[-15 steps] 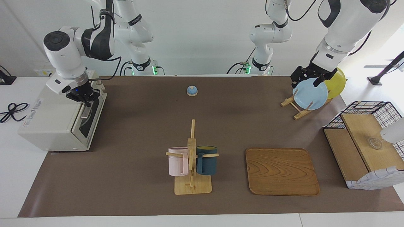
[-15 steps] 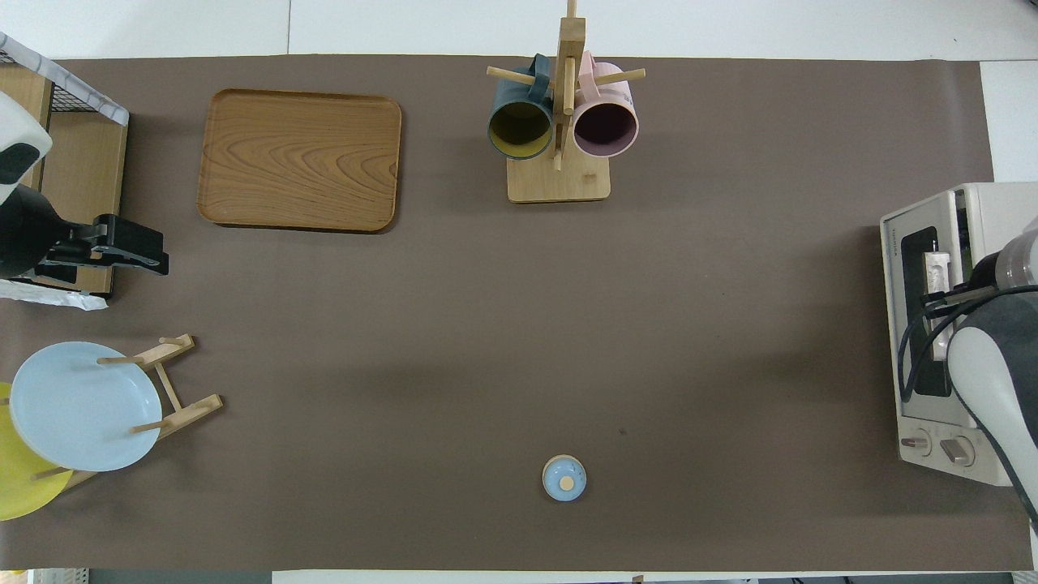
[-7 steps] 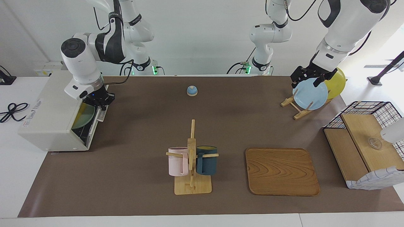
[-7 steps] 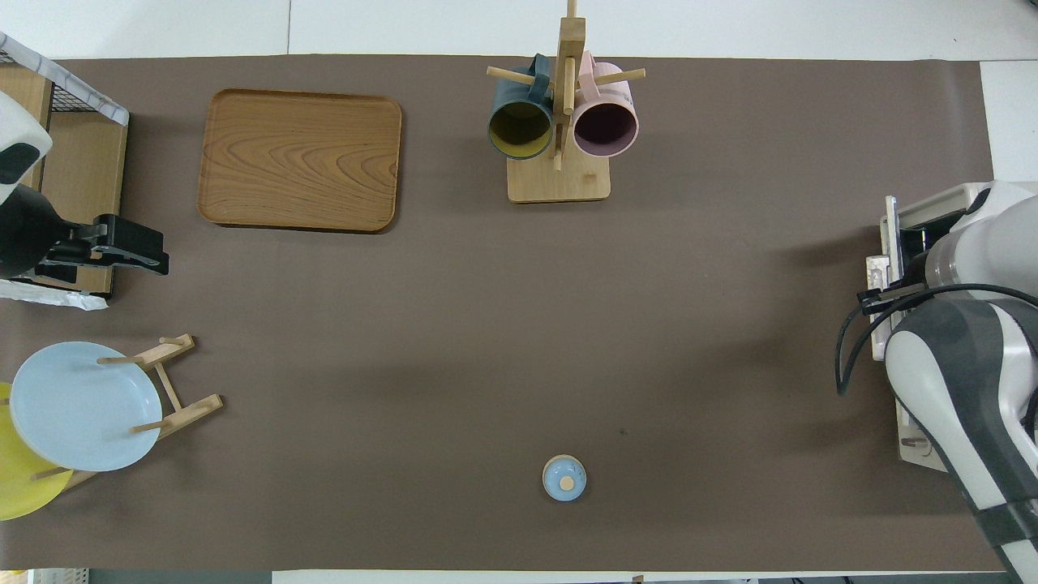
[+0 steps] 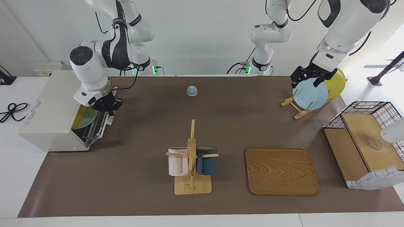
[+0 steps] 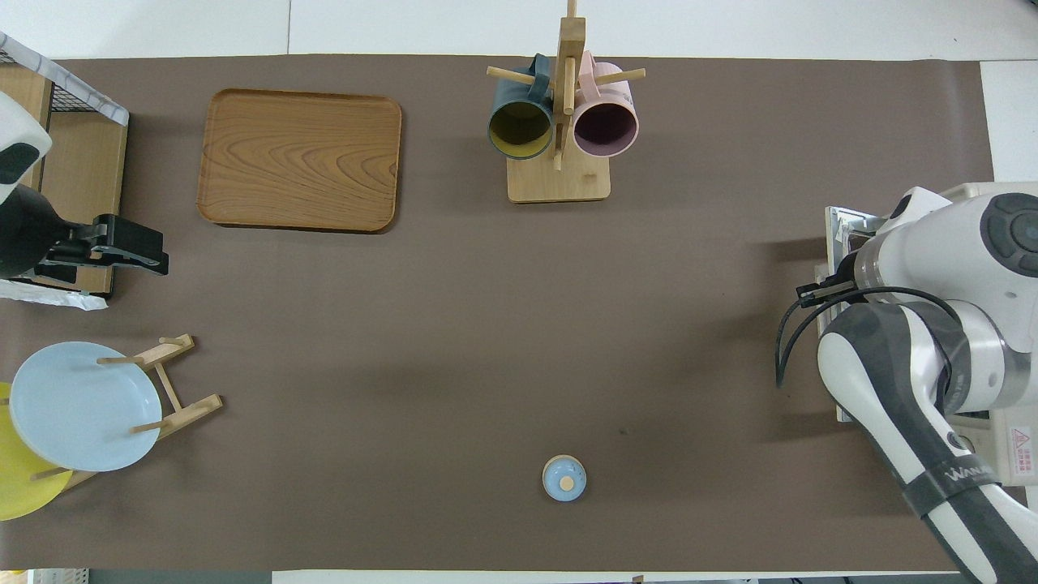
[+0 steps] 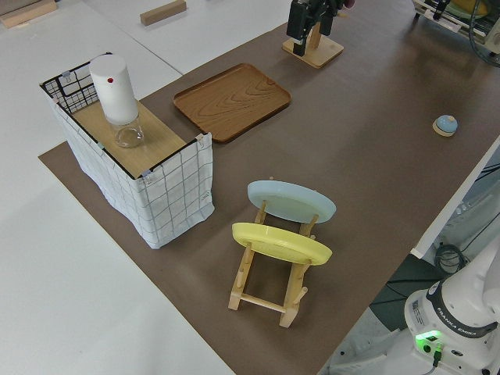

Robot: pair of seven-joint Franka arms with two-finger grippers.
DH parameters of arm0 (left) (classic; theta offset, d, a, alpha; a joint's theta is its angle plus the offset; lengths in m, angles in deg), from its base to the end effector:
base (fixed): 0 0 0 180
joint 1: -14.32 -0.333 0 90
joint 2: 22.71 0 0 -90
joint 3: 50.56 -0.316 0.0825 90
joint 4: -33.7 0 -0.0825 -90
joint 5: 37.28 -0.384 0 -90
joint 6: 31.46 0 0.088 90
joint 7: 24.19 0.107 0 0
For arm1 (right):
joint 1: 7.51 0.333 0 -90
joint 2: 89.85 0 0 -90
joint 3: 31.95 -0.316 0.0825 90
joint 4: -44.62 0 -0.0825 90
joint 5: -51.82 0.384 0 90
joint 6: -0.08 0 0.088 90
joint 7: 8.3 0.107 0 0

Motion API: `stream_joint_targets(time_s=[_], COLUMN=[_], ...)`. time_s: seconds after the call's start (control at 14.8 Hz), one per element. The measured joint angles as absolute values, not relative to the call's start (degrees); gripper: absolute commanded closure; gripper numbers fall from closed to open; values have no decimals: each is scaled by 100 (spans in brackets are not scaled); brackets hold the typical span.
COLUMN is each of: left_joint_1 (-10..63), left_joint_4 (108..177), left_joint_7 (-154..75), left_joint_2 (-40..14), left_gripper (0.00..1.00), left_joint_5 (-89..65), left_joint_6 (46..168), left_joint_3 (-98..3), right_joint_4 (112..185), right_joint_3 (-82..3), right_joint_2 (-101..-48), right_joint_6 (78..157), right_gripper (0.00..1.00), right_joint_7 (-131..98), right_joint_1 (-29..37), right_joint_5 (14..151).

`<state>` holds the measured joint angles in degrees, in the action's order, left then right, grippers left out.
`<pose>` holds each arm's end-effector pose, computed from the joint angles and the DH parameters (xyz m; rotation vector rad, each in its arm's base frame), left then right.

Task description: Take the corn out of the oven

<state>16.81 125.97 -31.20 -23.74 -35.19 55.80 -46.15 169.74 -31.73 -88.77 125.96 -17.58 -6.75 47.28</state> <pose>0.5384 -0.0696 0.6118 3.1131 0.0023 -0.1141 0.5345 0.0023 0.3798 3.0598 0.3349 -0.0161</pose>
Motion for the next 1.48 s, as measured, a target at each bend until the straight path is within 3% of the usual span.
stream_joint_targets(time_s=[0.61, 1.08, 1.35, 1.48], left_joint_1=[1681, 1681, 1681, 1681], left_joint_4=[12597, 12597, 12597, 12597], left_joint_7=[-3120, -3120, -3120, -3120], left_joint_2=[-2374, -2374, -2374, -2374], left_gripper=[0, 0, 0, 0], left_joint_5=[-3519, -3519, -3519, -3519], left_joint_6=[5580, 5580, 5580, 5580], left_joint_3=[-4615, -4615, -4615, -4615], right_joint_4=[17404, 17443, 17316, 17026], right_joint_3=[-3162, -3149, -3153, -3157], right_joint_2=[-8492, -8297, -8296, -8302], right_joint_6=[13687, 13720, 13691, 13313], right_gripper=[100, 100, 100, 100], right_joint_7=[-1400, -1365, -1095, -927], right_joint_1=[-533, -517, -155, 25], right_joint_5=[4738, 4959, 5168, 5168])
